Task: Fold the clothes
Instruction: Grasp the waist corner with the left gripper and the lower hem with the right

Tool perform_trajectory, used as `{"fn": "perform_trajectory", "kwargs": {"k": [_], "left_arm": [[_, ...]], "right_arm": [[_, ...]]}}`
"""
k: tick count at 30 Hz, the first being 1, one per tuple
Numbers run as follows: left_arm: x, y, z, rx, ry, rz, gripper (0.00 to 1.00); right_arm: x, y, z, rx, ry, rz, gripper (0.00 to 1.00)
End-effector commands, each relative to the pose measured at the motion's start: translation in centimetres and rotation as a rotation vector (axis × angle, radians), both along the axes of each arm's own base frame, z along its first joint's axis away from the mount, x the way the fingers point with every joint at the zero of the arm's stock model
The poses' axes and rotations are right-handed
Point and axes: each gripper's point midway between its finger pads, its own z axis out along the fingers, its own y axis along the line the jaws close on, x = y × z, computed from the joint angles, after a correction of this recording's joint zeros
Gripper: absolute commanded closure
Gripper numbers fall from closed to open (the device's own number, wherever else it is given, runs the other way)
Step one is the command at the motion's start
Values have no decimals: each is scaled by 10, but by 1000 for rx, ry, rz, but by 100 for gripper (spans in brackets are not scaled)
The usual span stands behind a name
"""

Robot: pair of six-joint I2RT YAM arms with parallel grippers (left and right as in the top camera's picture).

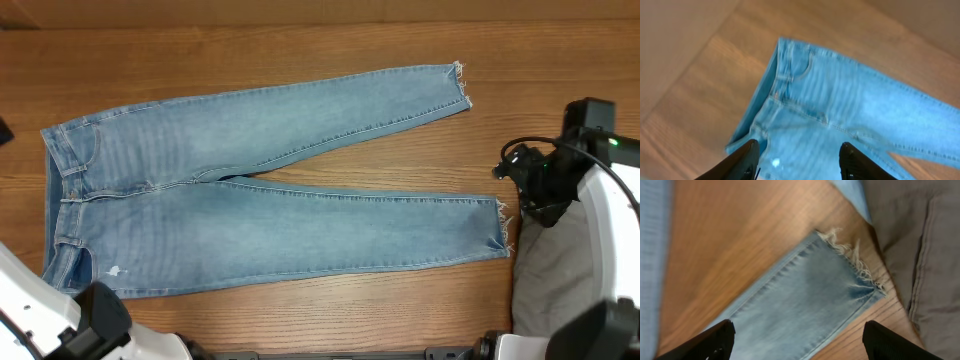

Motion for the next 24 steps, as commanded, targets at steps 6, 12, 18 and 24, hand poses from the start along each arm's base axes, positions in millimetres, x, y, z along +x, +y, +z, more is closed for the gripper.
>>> {"fn": "perform_trajectory", "kwargs": {"k": [6, 12, 18, 24], "left_arm": [[-60, -3, -96, -234, 277, 180, 44], [-90, 15, -216, -382, 443, 354, 25], [-127, 17, -297, -629, 441, 494, 24], [-135, 25, -337, -707, 344, 546, 29]], "right_arm": [[-23, -4, -47, 73, 161, 25, 12], [-29, -3, -46, 94, 174, 41, 10], [-30, -1, -45, 106, 173, 59, 9], [-29, -1, -45, 105, 170, 58, 9]]}}
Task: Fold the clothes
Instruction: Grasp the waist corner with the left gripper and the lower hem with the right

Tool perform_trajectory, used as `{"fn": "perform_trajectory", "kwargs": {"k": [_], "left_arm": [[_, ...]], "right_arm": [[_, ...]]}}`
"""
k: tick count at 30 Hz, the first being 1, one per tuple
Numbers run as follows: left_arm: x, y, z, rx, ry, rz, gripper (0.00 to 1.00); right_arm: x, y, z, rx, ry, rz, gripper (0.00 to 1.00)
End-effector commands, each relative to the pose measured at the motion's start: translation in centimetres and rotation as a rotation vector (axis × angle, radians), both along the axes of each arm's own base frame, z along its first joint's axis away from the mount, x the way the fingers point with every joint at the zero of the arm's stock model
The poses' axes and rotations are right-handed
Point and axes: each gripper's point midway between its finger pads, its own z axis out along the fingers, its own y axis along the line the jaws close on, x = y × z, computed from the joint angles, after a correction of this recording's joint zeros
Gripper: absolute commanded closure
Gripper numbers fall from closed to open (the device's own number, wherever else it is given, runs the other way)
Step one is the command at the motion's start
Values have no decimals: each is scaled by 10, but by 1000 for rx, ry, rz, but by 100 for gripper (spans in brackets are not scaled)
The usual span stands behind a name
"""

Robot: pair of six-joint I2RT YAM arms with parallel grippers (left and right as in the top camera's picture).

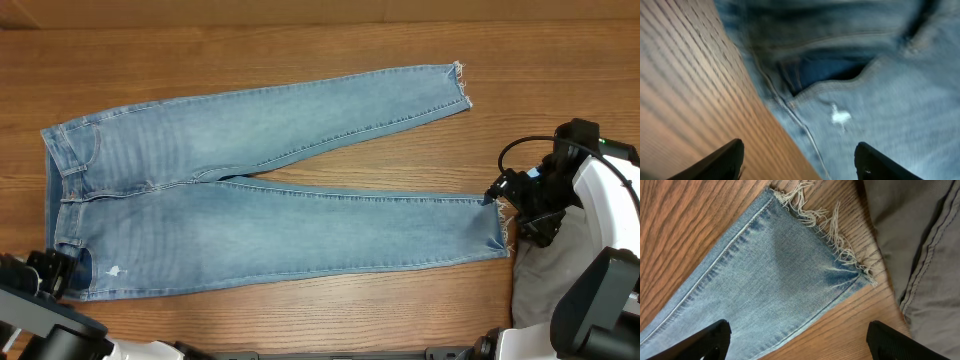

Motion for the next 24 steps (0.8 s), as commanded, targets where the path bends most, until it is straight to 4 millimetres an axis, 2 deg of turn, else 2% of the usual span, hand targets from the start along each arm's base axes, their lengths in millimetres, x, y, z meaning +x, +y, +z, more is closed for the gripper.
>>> {"fn": "perform_trajectory", "kwargs": {"k": [1, 6, 9, 18, 23, 24], "left_arm": [[6, -2, -18, -23, -63, 25, 30], [18, 17, -34, 84, -99, 22, 34], [11, 18, -37, 100, -45, 17, 37], [-19, 17, -47, 128, 119, 90, 41], [-13, 18, -62, 160, 68, 98, 40], [-5, 16, -63, 144, 25, 100, 57]], "right_arm": [[2, -1, 5, -1, -26, 3, 9], [3, -1, 4, -1, -28, 0, 8], [2, -1, 5, 0, -24, 0, 8], [2, -1, 5, -1, -24, -4, 7], [2, -1, 4, -2, -24, -4, 7], [2, -1, 5, -1, -22, -4, 7]]}}
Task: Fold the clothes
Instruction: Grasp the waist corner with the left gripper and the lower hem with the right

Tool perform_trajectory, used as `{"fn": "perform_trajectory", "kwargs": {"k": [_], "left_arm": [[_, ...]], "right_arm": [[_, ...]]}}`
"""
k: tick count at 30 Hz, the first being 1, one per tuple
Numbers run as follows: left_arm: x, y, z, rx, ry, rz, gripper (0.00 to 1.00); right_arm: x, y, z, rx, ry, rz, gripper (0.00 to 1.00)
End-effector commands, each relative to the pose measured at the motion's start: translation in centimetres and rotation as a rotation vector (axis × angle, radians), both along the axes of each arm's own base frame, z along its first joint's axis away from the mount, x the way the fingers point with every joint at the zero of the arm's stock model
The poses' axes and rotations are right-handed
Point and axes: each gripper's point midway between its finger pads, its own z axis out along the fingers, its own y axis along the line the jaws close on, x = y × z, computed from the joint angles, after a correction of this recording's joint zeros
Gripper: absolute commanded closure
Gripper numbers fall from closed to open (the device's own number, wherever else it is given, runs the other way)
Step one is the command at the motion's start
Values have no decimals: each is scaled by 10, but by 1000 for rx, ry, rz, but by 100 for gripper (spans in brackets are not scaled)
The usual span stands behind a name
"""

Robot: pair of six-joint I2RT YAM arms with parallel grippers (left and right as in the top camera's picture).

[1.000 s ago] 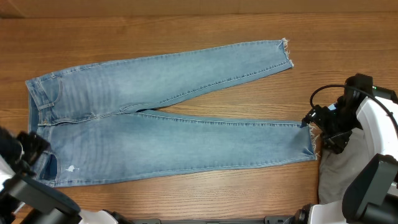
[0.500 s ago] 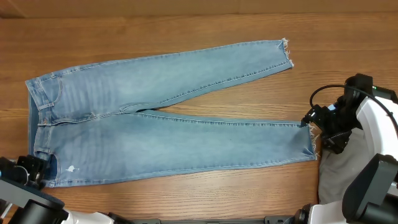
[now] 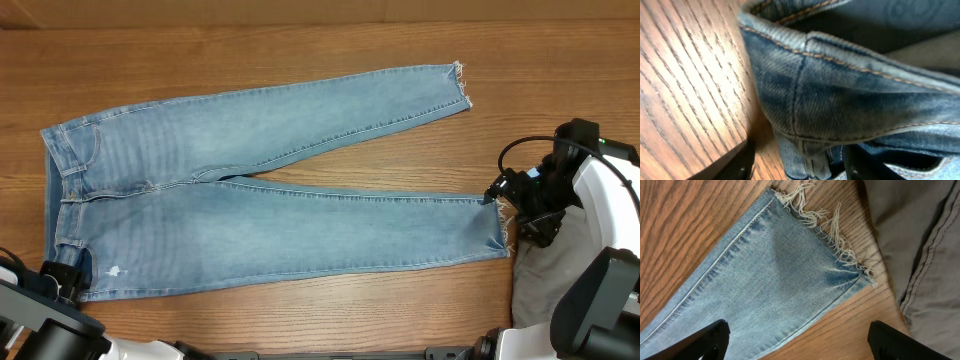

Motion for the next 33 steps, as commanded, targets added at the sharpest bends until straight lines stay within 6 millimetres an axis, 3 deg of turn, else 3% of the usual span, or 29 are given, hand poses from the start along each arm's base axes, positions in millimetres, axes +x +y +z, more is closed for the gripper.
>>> {"fn": "perform_trajectory", "kwargs": {"k": [1, 4, 8, 12, 15, 17, 22, 25, 29, 33], "left_arm": [[8, -5, -8, -19, -45, 15, 66], [19, -7, -2, -42, -102, 1, 88], [28, -3, 9, -50, -137, -3, 94], [33, 0, 17, -53, -155, -7, 94], [34, 0, 17, -59, -164, -6, 94], [34, 0, 17, -59, -164, -6, 93], [35, -2, 17, -64, -170, -6, 93], [35, -2, 17, -67, -170, -6, 93], [38, -4, 18, -76, -188, -6, 92], [38, -4, 18, -76, -189, -6, 92]], "right_arm": [[1, -1, 5, -2, -21, -6, 7], [3, -2, 4, -4, -25, -18, 7], [0, -10, 4, -3, -14, -72, 5], [-24, -11, -6, 24, 64, -131, 6], [-41, -4, -26, 69, 106, -179, 18], [-48, 10, -43, 131, 104, -198, 31], [-60, 17, -75, 129, 110, -296, 35], [-63, 19, -86, 125, 98, -322, 42], [-61, 18, -100, 110, 61, -358, 59], [-53, 8, -104, 65, 19, -353, 73]]}}
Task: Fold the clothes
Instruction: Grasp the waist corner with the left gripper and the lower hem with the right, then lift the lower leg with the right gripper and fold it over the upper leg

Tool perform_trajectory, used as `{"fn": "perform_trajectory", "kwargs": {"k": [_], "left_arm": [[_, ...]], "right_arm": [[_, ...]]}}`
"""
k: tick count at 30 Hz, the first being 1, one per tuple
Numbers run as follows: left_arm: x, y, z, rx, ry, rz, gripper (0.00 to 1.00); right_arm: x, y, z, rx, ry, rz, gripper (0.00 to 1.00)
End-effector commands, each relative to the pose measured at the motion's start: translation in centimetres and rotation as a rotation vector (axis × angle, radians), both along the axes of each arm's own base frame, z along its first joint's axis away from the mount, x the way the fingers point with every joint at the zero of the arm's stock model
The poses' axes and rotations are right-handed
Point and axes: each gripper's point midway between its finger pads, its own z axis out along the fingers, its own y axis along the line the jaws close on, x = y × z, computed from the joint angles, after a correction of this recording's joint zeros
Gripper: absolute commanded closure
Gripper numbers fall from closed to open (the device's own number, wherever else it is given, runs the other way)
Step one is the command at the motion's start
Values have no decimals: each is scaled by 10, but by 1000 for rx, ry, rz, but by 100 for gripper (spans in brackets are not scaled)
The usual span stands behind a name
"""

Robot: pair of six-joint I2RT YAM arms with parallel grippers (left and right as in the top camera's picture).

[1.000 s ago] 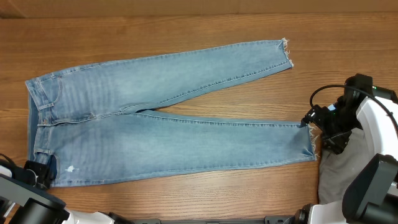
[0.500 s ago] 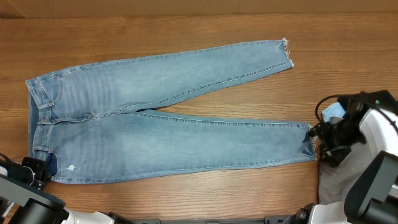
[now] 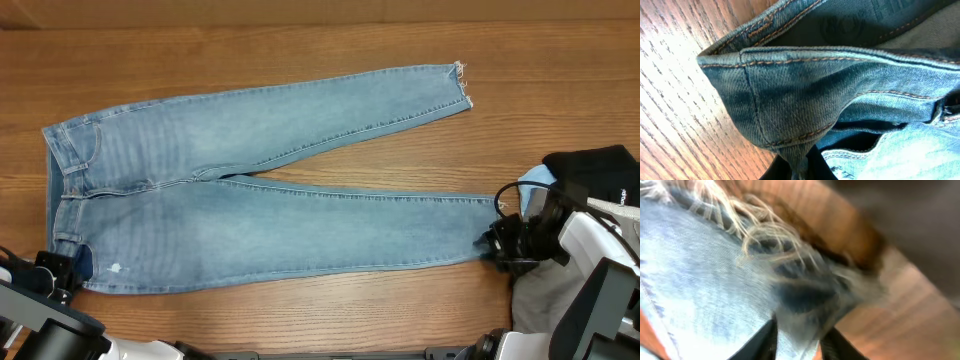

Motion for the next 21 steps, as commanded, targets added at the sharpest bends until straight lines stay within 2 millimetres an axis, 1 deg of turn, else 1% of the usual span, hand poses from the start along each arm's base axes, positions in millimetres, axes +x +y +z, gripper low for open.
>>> {"fn": "perform_trajectory", "kwargs": {"k": [1, 2, 4, 5, 7, 9, 11, 12, 14, 15, 16, 17, 18, 19, 20, 21], "left_arm": [[10, 2, 4, -8, -46, -14, 92], [10, 2, 4, -8, -46, -13, 92], [10, 2, 4, -8, -47, -13, 92], [10, 2, 4, -9, -46, -13, 92], [10, 2, 5, -9, -48, -13, 92], [14, 1, 6, -16, -69, -17, 94], [18, 2, 16, -20, -90, -40, 96], [19, 4, 23, -14, -93, -43, 96], [21, 8, 44, 4, -99, -45, 96], [17, 10, 62, 31, -83, -39, 96], [11, 12, 72, 51, -55, -22, 96], [2, 15, 83, 79, -18, 5, 96], [-9, 18, 98, 121, 31, 41, 96], [-19, 20, 109, 156, 69, 65, 96], [-31, 22, 131, 225, 104, 106, 96], [-31, 22, 139, 247, 95, 108, 96]], "right_arm": [[-15, -10, -27, -78, 67, 16, 76], [-12, -11, -27, -86, 45, 39, 82], [-8, -13, -26, -93, 23, 81, 88], [-6, -14, -23, -98, 11, 116, 95], [-2, -16, -17, -102, -2, 154, 96], [6, -19, -3, -108, -14, 167, 96], [16, -24, 23, -116, -27, 166, 96], [20, -28, 37, -129, -35, 165, 96], [29, -38, 72, -182, -57, 164, 96], [32, -49, 100, -246, -58, 148, 96], [33, -55, 119, -281, -66, 141, 96], [34, -58, 130, -301, -72, 140, 96], [34, -65, 157, -348, -85, 135, 96], [33, -67, 167, -369, -87, 133, 96], [29, -75, 193, -426, -89, 127, 96], [28, -78, 202, -447, -89, 127, 96]]}}
